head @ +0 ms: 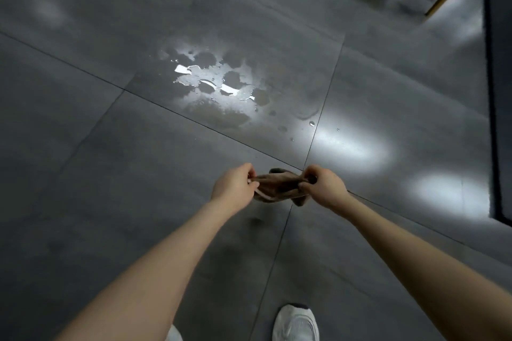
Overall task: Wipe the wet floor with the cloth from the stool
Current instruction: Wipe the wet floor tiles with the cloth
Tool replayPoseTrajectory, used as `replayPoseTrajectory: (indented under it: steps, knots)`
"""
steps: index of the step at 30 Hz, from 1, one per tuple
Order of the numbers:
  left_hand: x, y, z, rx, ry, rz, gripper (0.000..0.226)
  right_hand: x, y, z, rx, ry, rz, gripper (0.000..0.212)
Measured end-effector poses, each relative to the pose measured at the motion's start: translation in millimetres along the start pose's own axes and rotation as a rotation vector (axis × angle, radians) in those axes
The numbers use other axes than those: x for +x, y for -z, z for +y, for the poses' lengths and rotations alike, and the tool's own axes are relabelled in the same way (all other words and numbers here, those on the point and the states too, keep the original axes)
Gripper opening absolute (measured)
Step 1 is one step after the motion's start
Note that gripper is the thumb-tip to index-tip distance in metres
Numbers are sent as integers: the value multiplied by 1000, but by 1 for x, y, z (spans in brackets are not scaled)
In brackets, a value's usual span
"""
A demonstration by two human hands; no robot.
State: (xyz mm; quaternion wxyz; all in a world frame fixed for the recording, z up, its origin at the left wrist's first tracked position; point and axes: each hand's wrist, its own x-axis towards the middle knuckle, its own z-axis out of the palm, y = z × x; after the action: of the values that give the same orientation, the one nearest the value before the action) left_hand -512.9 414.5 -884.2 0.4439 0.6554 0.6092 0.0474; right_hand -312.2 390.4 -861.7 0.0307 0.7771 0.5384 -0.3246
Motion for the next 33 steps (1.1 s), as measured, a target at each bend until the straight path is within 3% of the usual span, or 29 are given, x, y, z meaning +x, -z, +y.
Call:
replayPoseTrajectory:
  steps: [5, 9, 13, 17, 20, 25, 27, 33]
  knots:
    - [55, -49, -25, 50, -268, 26, 11, 32, -41, 59, 8, 176, 350, 12]
    - [81, -73, -50, 225, -382, 8, 17, 59, -80, 92, -207, 278, 326, 58]
    - [83, -83, -85, 367, -300, 16, 24, 80, -119, 95, -194, 264, 297, 80]
    - [72, -74, -119, 357, -198, 117, 21, 97, -158, 85, -361, 475, 143, 72]
    - [68, -68, -139, 358, -159, 211, 15, 103, -187, 73, -436, 564, 199, 62]
    - [80, -63, -148, 363, -131, 279, 12, 118, -199, 65, -500, 879, 261, 51]
    - [89, -65, -144, 372, -157, 264, 15, 130, -188, 86, -414, 786, 341, 50]
    - [120, -78, -112, 597, -218, 102, 42, 169, -125, 185, -128, 5, 589, 56]
